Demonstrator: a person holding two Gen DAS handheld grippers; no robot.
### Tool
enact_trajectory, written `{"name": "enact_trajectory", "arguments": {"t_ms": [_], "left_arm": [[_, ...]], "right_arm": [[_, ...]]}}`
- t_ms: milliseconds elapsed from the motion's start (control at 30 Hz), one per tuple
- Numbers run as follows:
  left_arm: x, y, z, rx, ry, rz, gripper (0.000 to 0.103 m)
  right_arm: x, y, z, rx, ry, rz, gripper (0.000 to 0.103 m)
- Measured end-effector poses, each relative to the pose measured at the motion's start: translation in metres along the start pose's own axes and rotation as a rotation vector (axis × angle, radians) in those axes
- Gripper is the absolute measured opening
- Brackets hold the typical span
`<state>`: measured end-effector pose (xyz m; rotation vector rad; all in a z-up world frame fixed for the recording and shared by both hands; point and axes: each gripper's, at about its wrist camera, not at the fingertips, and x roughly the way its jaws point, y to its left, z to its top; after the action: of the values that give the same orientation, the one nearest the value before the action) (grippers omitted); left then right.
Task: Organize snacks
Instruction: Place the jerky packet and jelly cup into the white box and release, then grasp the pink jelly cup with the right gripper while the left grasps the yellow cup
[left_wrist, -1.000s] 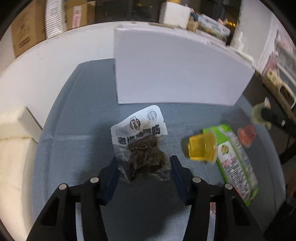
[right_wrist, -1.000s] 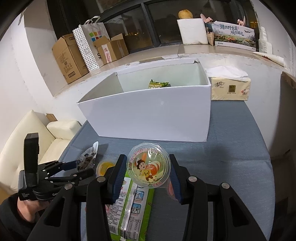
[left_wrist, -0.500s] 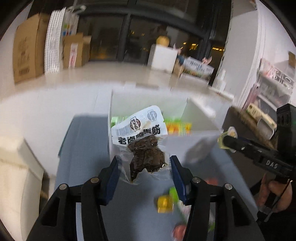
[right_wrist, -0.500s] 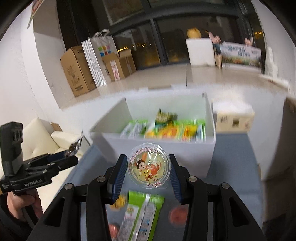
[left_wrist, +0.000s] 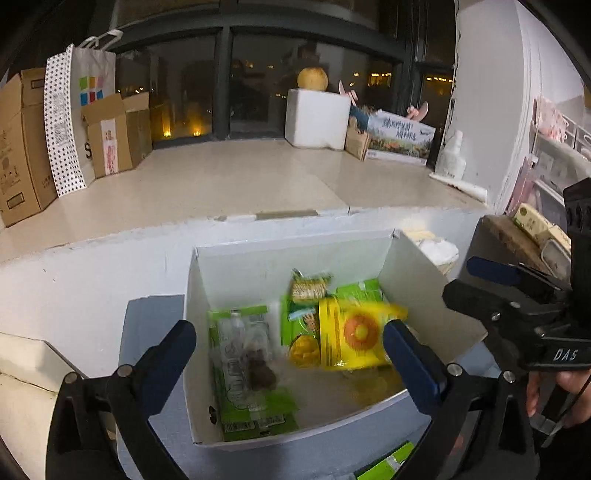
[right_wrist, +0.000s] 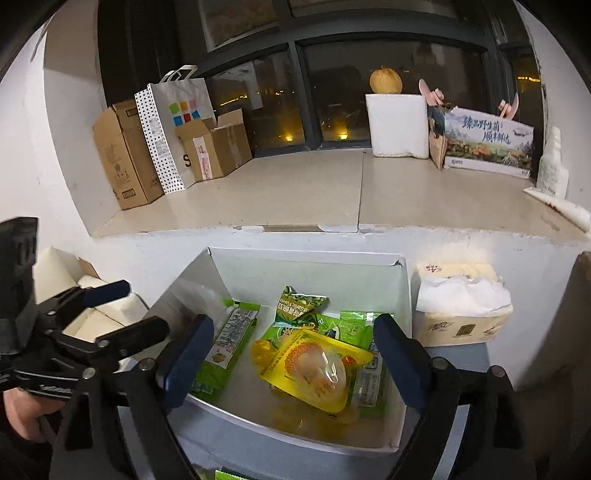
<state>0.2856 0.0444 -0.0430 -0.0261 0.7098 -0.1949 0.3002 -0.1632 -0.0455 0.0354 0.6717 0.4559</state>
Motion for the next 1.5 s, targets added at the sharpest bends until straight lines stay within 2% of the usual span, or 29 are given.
{"name": "enact_trajectory", "arguments": {"t_ms": [100,367,467,600,700,867,1000,1133,1233,1300,1400,1500], "left_arm": [[0.001,0.003,-0.006,-0.006,0.020,-0.001,0.103],[-0.024,0.002,-0.025,-0.045,0.010,-0.029,0.103],[-0.040,-0.001,-0.049,-0.053,0.013,-0.047,0.103],[-0.057,-0.007,-0.099,-0.053,0.021,-0.060,0.103],[-0.059,-0.011,-0.146,-0.089,0.073,-0.062,0.103],[-0.050,-0.022,-0.194,-0.108,0.161,-0.073,0.103],[-0.038,-0.030,-0.200,-0.097,0.199,-0.048,0.103],[-0.035,-0.035,-0.204,-0.097,0.209,-0.058,0.103],[-0.036,-0.038,-0.208,-0.100,0.213,-0.063,0.103],[-0.037,-0.038,-0.208,-0.103,0.212,-0.062,0.103],[-0.037,-0.037,-0.207,-0.103,0.213,-0.063,0.103],[-0.034,-0.036,-0.206,-0.111,0.215,-0.068,0.103]], "right_arm": [[-0.002,-0.007,-0.006,0.017,0.010,0.004,0.103],[-0.030,-0.004,-0.023,0.015,0.011,0.046,0.103],[-0.051,-0.002,-0.040,0.010,-0.002,0.067,0.103],[-0.073,0.002,-0.084,-0.011,0.026,0.014,0.103],[-0.082,0.002,-0.122,0.008,0.040,-0.031,0.103],[-0.079,-0.005,-0.169,0.068,0.094,-0.049,0.103],[-0.061,-0.011,-0.181,0.087,0.140,-0.050,0.103],[-0.043,-0.017,-0.184,0.092,0.164,-0.042,0.102],[-0.024,-0.020,-0.185,0.084,0.206,-0.055,0.084],[-0.012,-0.022,-0.187,0.091,0.243,-0.052,0.053],[-0.011,-0.021,-0.186,0.065,0.221,-0.032,0.038],[-0.015,-0.024,-0.185,0.072,0.207,-0.015,0.035]]}}
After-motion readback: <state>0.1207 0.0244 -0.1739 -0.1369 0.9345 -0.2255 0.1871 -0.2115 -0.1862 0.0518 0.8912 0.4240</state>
